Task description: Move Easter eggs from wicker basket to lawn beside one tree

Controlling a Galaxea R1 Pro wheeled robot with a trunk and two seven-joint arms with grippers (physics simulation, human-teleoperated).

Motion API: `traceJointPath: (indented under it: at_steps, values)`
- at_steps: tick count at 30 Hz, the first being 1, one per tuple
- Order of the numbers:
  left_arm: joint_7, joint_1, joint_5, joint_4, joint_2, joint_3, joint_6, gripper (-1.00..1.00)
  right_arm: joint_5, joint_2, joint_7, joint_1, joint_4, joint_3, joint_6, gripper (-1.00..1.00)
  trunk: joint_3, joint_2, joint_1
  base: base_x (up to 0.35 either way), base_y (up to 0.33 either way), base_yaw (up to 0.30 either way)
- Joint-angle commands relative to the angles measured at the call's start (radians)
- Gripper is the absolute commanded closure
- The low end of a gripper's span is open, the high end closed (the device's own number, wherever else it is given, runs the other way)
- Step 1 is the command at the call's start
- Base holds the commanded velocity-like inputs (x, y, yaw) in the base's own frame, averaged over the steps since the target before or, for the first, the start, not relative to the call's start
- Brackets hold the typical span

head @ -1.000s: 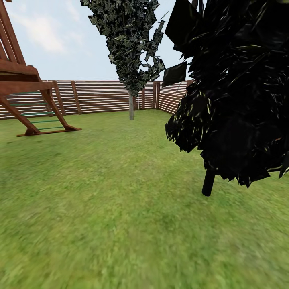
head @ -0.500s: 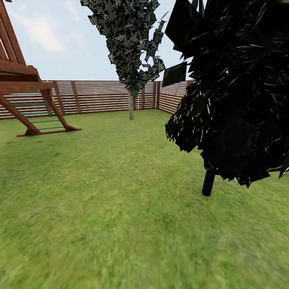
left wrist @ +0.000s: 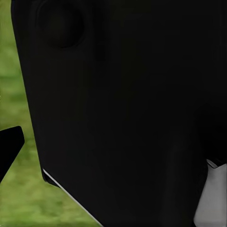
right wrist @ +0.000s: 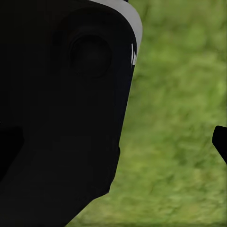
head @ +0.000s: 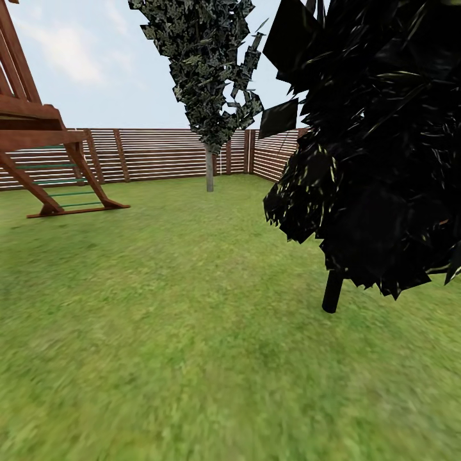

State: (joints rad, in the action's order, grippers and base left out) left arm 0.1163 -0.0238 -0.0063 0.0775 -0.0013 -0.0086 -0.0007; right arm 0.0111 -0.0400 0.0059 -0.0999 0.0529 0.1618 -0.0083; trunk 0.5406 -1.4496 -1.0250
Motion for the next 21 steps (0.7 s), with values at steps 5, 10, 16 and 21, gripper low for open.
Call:
traceJointPath:
  at_steps: [5, 10, 16, 21]
  values:
    - [0.002, -0.001, -0.001, 0.002, 0.000, -0.001, 0.000, -1.00, 0.001, 0.000, 0.001, -0.001, 0.002, 0.005, -0.001, -1.00, 0.001, 0.000, 0.000, 0.000, 0.000, 0.000]
    - [0.002, -0.001, 0.000, 0.002, 0.000, -0.001, 0.001, -1.00, 0.001, 0.000, 0.000, -0.001, 0.002, 0.005, -0.001, -1.00, 0.001, 0.000, 0.000, 0.000, 0.000, 0.000]
    - [0.002, -0.001, 0.000, 0.002, 0.000, -0.001, 0.000, -1.00, 0.001, 0.000, 0.000, -0.001, 0.002, 0.005, -0.001, -1.00, 0.001, 0.000, 0.000, 0.000, 0.000, 0.000]
    - [0.002, -0.001, 0.000, 0.002, 0.000, -0.001, 0.001, -1.00, 0.001, 0.000, 0.001, -0.001, 0.002, 0.005, -0.001, -1.00, 0.001, 0.000, 0.000, 0.000, 0.000, 0.000]
